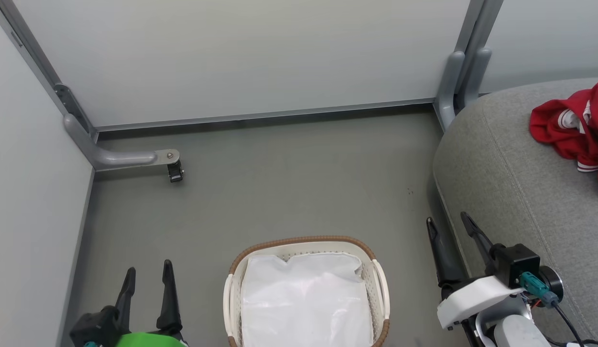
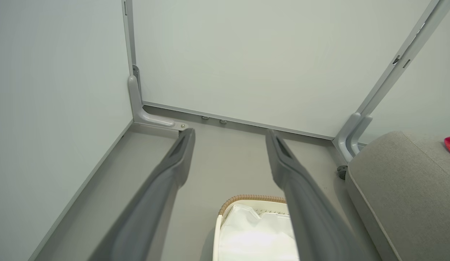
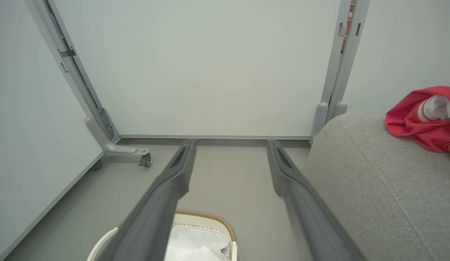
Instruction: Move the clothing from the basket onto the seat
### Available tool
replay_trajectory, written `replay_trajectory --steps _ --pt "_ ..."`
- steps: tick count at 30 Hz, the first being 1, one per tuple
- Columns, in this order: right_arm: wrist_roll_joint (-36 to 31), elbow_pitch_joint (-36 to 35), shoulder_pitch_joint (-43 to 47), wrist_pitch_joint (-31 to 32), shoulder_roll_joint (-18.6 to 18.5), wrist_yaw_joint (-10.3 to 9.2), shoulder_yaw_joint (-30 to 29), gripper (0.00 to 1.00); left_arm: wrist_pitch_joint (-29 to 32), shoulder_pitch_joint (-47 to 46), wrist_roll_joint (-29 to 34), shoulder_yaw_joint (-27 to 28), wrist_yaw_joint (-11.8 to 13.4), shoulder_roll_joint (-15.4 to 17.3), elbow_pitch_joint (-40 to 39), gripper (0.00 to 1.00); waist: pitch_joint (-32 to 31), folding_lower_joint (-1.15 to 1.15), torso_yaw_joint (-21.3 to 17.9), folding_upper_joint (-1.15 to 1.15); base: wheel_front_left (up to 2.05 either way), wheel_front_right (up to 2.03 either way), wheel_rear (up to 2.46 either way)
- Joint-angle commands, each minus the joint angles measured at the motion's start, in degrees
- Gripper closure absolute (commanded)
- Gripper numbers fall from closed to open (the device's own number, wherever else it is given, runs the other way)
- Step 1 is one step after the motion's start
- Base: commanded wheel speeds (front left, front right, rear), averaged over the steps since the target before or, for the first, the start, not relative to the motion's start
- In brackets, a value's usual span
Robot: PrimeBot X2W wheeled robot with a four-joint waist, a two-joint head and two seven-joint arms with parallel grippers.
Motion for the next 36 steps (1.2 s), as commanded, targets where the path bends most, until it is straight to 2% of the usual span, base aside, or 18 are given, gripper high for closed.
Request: replay_trajectory --steps 1,11,32,33,36 --pt "0.53 -0.55 0.94 -0.29 -0.24 -0.08 0.19 0.00 -0.04 1.18 0.58 0.57 -0.35 0.00 -0.05 0.00 -0.41 0.01 -0.33 0.00 0.00 0.00 0.00" --pt "0.00 -1.84 2.39 -0.28 -0.23 -0.08 -0.09 0.00 -0.04 3.80 2.24 3.15 -1.89 -1.45 -0.57 0.00 -0.85 0.01 -0.62 0.00 0.00 0.00 0.00" --pt "0.97 -1.37 1.80 -0.28 -0.24 -0.08 0.36 0.00 -0.04 2.82 4.38 4.31 -3.54 -2.80 0.61 0.00 -0.60 0.01 -0.52 0.00 0.00 0.00 0.00" --pt "0.91 -1.15 1.99 0.00 0.07 0.00 0.45 1.00 0.04 2.96 3.92 4.24 -3.26 -2.56 0.54 1.00 -0.61 0.01 -0.52 0.00 0.00 0.00 0.00" --pt "0.94 0.41 2.69 0.11 0.25 0.00 0.66 1.00 0.04 2.99 3.79 4.13 -3.22 -2.58 2.27 1.00 -0.60 0.01 -0.53 0.00 0.00 0.00 0.00"
